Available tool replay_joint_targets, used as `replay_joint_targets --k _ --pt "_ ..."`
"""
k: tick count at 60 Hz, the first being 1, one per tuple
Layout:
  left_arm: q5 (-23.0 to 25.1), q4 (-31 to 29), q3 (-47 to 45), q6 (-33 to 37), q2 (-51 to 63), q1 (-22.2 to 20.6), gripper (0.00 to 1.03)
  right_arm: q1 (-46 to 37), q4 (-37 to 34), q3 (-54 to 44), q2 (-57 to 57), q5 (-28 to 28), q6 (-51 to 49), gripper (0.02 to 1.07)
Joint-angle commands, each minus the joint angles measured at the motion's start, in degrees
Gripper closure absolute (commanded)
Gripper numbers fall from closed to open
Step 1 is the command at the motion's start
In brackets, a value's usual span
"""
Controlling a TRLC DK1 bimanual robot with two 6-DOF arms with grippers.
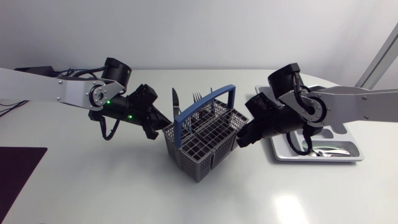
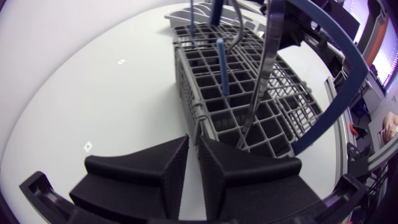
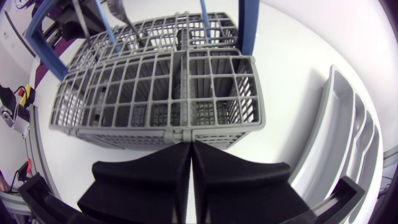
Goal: Unload the cutlery basket into the drawer organizer.
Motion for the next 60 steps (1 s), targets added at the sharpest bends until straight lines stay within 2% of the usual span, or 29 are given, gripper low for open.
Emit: replay_joint_targets --k 1,28,33,37,43,51,60 --pt "2.3 -1.8 -3.4 2.4 -3.2 -2.9 0.88 0.0 0.8 3.0 1.8 0.0 1.7 1.01" --pt "1.9 -4.6 -9.6 2.3 -8.7 -13.9 0.88 4.3 -0.4 15.2 11.0 -0.3 3.2 1.01" --pt "0.8 -4.6 -10.1 2.3 -10.6 -14.1 0.88 4.0 -0.4 15.5 10.6 0.1 3.3 1.01" --pt "0.8 -4.8 -10.2 2.4 -13.6 -11.1 0.88 3.0 -0.6 14.4 8.4 0.4 3.1 1.01" --pt "1.2 -5.3 -10.2 2.7 -18.5 -3.1 0.88 1.5 -1.4 11.0 3.6 0.4 1.9 1.01" --pt "4.5 -5.1 -8.1 3.1 -19.2 6.9 0.88 -0.6 -3.9 6.6 -4.9 0.3 0.2 1.01" --pt "4.7 0.1 -5.8 0.7 -14.3 10.5 0.88 -1.5 -8.1 1.1 -14.2 -0.7 -1.3 1.01"
